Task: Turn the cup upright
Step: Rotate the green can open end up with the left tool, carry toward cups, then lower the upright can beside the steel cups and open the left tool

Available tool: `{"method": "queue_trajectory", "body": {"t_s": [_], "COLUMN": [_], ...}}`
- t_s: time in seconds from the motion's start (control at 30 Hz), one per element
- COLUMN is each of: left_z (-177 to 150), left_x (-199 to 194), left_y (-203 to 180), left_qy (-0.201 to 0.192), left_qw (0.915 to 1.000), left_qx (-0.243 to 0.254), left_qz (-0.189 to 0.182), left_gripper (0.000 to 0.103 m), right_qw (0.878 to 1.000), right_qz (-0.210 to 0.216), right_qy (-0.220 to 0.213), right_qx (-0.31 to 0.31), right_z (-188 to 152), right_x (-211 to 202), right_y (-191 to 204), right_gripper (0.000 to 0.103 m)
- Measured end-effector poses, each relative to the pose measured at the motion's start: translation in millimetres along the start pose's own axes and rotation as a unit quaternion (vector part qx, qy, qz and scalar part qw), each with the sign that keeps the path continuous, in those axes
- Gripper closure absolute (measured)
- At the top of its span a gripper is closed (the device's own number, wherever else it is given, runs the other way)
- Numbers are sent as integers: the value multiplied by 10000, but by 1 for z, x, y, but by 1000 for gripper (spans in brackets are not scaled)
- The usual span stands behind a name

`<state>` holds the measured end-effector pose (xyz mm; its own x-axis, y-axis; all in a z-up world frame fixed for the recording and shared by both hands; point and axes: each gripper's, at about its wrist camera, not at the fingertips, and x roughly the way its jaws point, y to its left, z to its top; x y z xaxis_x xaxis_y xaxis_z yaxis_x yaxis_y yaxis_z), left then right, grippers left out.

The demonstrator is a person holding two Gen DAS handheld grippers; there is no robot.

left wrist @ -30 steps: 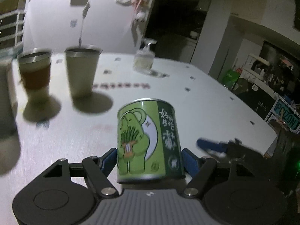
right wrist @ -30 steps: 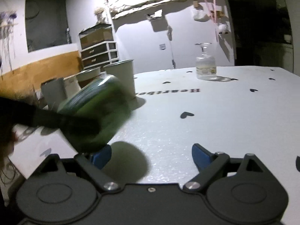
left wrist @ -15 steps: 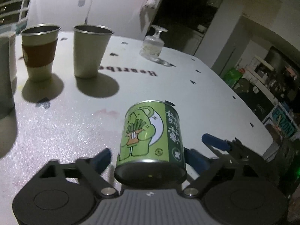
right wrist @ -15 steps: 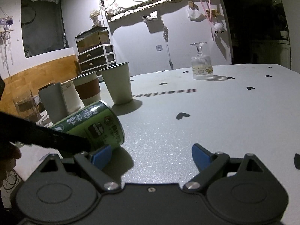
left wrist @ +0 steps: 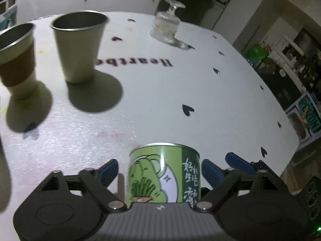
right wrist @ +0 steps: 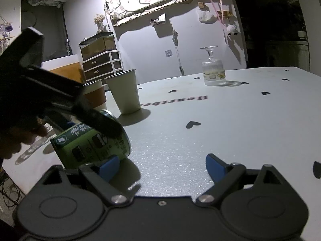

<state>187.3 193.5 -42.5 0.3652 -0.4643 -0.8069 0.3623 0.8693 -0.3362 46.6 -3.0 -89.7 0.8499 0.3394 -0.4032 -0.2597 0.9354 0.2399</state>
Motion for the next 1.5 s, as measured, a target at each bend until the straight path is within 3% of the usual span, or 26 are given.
{"method": "queue_trajectory", "body": {"t_s": [0.07, 0.17, 0.33, 0.5, 0.6, 0.77, 0.83, 1.13, 1.27, 1.37, 1.5], "left_z": [-1, -7, -19, -21, -18, -11, -8, 1, 1, -3, -11], "left_x": [5, 0, -28, -51, -57, -56, -52, -40, -39, -37, -44], "left_y": [-2, -4, 3, 24, 38, 54, 58, 66, 65, 65, 58], "left_qy": [68, -16, -567, -1127, -1504, -2351, -2512, -2409, -2377, -2386, -2509], "left_qw": [10000, 10000, 9977, 9900, 9801, 9458, 9378, 9265, 9256, 9236, 9220], "left_qx": [39, 71, 119, -37, -191, -494, -555, -613, -566, -557, -513], "left_qz": [-35, 4, 357, 853, 1278, 2184, 2331, 2825, 2891, 2947, 2904], "left_gripper": [27, 29, 29, 29, 29, 29, 29, 29, 28, 11, 8], "right_qw": [10000, 10000, 10000, 10000, 10000, 9999, 9999, 9999, 9999, 9999, 9996], "right_qz": [19, 46, 23, 6, 23, 28, 41, 28, 17, 5, -44], "right_qy": [-3, -11, -11, 11, 33, 63, 70, 80, 80, 78, -27], "right_qx": [4, 22, 14, -4, -48, -99, -100, -109, -111, -131, -287], "right_z": [0, 0, 0, 0, 0, 0, 1, 1, 1, 2, 8], "right_x": [0, -1, 0, 1, 3, 4, 4, 3, 4, 3, 1], "right_y": [-1, -2, -2, 1, 4, 6, 6, 7, 8, 8, 13], "right_gripper": [9, 9, 9, 9, 9, 9, 9, 9, 9, 9, 9]}}
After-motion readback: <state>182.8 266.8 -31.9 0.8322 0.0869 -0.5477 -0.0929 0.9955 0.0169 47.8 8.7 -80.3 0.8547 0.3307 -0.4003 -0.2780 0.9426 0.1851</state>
